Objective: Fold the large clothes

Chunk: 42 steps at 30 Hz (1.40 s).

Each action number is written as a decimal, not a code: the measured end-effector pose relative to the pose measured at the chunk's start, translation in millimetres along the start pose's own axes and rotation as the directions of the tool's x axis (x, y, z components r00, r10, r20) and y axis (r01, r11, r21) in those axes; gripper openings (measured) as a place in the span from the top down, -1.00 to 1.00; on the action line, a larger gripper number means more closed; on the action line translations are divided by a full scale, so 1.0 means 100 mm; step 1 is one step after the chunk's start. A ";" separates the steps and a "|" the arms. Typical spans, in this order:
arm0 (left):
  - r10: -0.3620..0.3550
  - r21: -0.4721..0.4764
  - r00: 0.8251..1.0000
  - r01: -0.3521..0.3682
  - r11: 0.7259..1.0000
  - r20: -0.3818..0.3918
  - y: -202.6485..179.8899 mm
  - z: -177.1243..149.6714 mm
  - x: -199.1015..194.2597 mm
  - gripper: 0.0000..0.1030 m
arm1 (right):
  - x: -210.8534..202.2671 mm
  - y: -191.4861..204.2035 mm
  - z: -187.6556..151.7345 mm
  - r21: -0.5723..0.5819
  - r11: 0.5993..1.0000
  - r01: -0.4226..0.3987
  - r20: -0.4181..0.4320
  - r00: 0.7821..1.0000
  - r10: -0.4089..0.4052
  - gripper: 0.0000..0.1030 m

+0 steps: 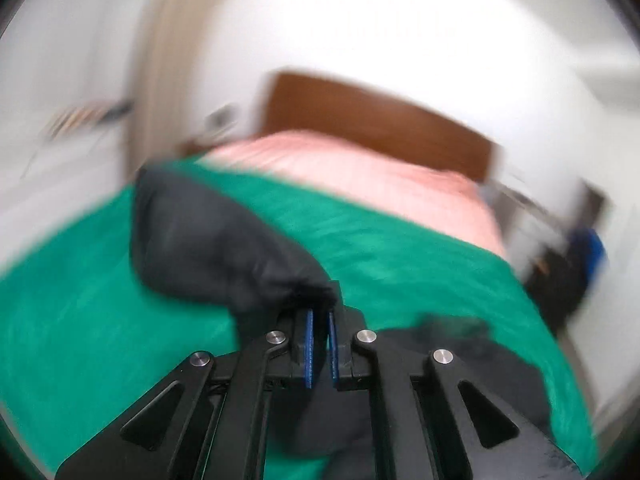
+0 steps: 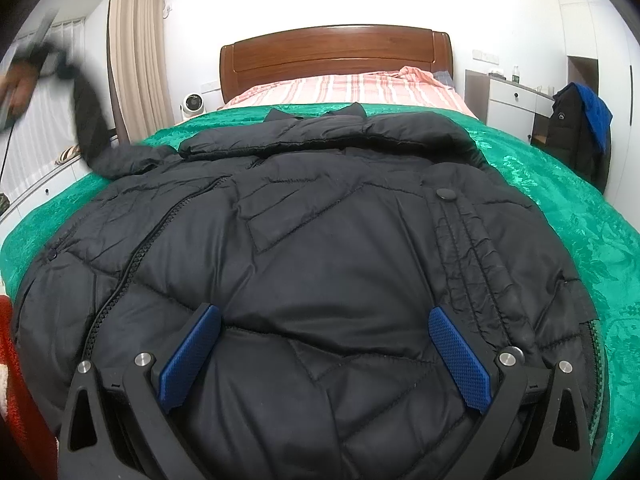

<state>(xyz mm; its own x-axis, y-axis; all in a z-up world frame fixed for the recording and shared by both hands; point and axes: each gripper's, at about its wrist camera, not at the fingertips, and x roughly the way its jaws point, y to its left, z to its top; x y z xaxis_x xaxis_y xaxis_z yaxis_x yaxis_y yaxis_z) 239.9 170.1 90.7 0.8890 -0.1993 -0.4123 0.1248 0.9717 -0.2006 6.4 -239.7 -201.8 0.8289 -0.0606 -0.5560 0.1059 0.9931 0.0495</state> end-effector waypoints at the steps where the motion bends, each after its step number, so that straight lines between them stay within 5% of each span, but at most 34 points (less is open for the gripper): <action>1: -0.048 0.071 0.999 0.047 0.996 0.010 -0.42 0.07 0.03 0.91 | 0.00 0.00 0.00 0.000 1.000 0.000 -0.002 1.000 0.000 -0.99; 5: -0.239 0.307 0.970 0.239 0.921 -0.039 -2.07 -0.09 0.28 0.90 | 0.00 0.00 0.02 -0.001 1.000 0.000 -0.003 1.000 0.000 -0.99; 7: -0.287 0.372 0.951 0.311 0.875 -0.120 -2.63 -0.39 0.46 0.69 | 0.00 -0.01 0.02 0.000 1.000 -0.002 -0.003 1.000 0.002 -0.99; 8: -0.304 0.408 0.932 0.359 0.839 -0.196 -2.94 -0.64 0.59 0.49 | 0.00 -0.01 0.02 0.000 1.000 -0.003 -0.004 1.000 0.003 -0.99; 10: -0.259 0.470 0.909 0.395 0.790 -0.327 -3.35 -1.18 0.80 -0.72 | 0.00 -0.01 0.02 -0.001 1.000 -0.006 -0.004 1.000 0.006 -0.99; 13: -0.220 0.540 0.883 0.432 0.722 -0.414 -3.51 -1.87 0.83 -0.72 | -0.01 -0.02 0.03 0.000 1.000 -0.010 -0.007 1.000 0.010 -0.99; 15: -0.179 0.560 0.874 0.434 0.706 -0.452 -3.41 -2.15 0.82 -0.72 | -0.01 -0.04 0.03 0.005 1.000 -0.018 -0.012 1.000 0.018 -0.99; 19: -0.116 0.526 0.872 0.387 0.757 -0.475 -2.73 -2.37 0.66 -0.73 | 0.00 -0.05 0.04 0.008 1.000 -0.020 -0.023 1.000 0.020 -0.99; 27: 0.032 0.392 0.929 0.125 0.911 -0.369 -1.53 -2.26 -0.04 -0.92 | -0.14 -0.08 0.24 0.059 0.998 0.004 -0.159 0.987 0.006 -0.99; 29: 0.024 0.335 0.948 0.088 0.938 -0.317 -1.38 -2.21 -0.15 -0.97 | -0.24 -0.11 0.37 0.073 0.997 0.019 -0.131 0.991 -0.009 -0.99; 36: 0.048 0.299 0.960 0.038 0.954 -0.276 -1.29 -2.37 0.25 -0.99 | -0.02 -0.29 1.07 0.013 0.992 0.125 0.056 0.991 -0.125 -0.99; 40: 0.109 0.287 0.937 -0.010 0.958 -0.331 -1.09 -2.70 0.67 -0.99 | 0.54 -0.50 0.91 0.015 0.985 0.174 -0.039 0.984 -0.174 -0.99; 42: 0.040 0.213 0.941 0.035 0.976 -0.337 -0.96 -2.81 0.72 -0.99 | 0.73 -0.63 0.76 0.099 0.989 0.111 -0.101 0.990 -0.101 -0.99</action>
<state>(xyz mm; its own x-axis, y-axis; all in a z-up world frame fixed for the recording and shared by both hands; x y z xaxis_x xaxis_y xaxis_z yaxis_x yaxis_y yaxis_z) 167.8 27.1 -169.1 0.6930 -0.1916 -0.6950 0.2468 0.9688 -0.0211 102.2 -314.6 -182.5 0.7545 -0.1507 -0.6388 0.2511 0.9655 0.0688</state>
